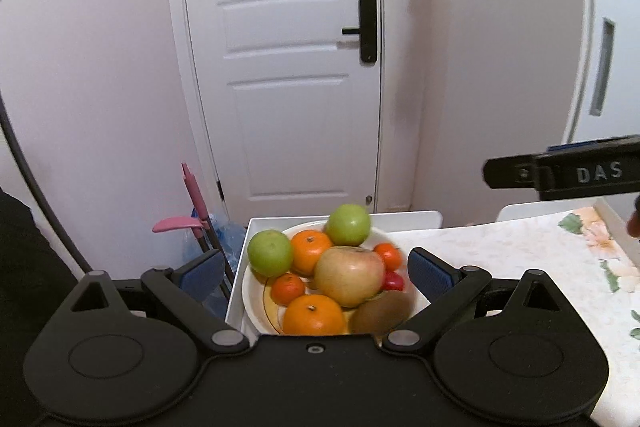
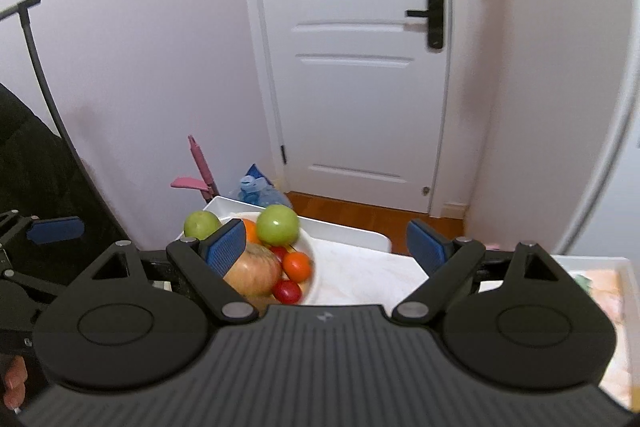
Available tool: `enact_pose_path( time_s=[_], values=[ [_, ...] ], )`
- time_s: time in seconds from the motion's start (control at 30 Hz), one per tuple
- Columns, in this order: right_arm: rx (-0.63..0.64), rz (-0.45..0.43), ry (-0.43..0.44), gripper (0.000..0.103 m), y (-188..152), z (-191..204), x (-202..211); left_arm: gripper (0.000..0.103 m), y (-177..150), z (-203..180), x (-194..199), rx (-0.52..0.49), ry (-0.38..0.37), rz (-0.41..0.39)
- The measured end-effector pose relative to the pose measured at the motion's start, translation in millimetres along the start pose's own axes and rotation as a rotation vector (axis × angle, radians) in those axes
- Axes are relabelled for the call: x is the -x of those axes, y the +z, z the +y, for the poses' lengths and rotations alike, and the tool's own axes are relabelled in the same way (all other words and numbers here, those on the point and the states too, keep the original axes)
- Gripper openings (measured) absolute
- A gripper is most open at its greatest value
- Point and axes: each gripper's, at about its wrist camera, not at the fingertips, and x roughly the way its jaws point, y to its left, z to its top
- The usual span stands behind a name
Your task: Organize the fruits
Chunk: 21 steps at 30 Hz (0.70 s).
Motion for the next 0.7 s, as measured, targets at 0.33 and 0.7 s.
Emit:
enact_pose_path(
  time_s=[0.33,0.7],
  values=[
    [-0.028,0.022,-0.124,0.103,-40.9,-28.1,96.6,0.103,-12.2,-36.2,71.1,0.024,0.003,-0.043],
    [-0.084,0.051,-0.214,0.103,-82.9,-42.5,135.1,0.103,-32.6,-65.5,105.8,-0.011,0.009,-0.068]
  ],
)
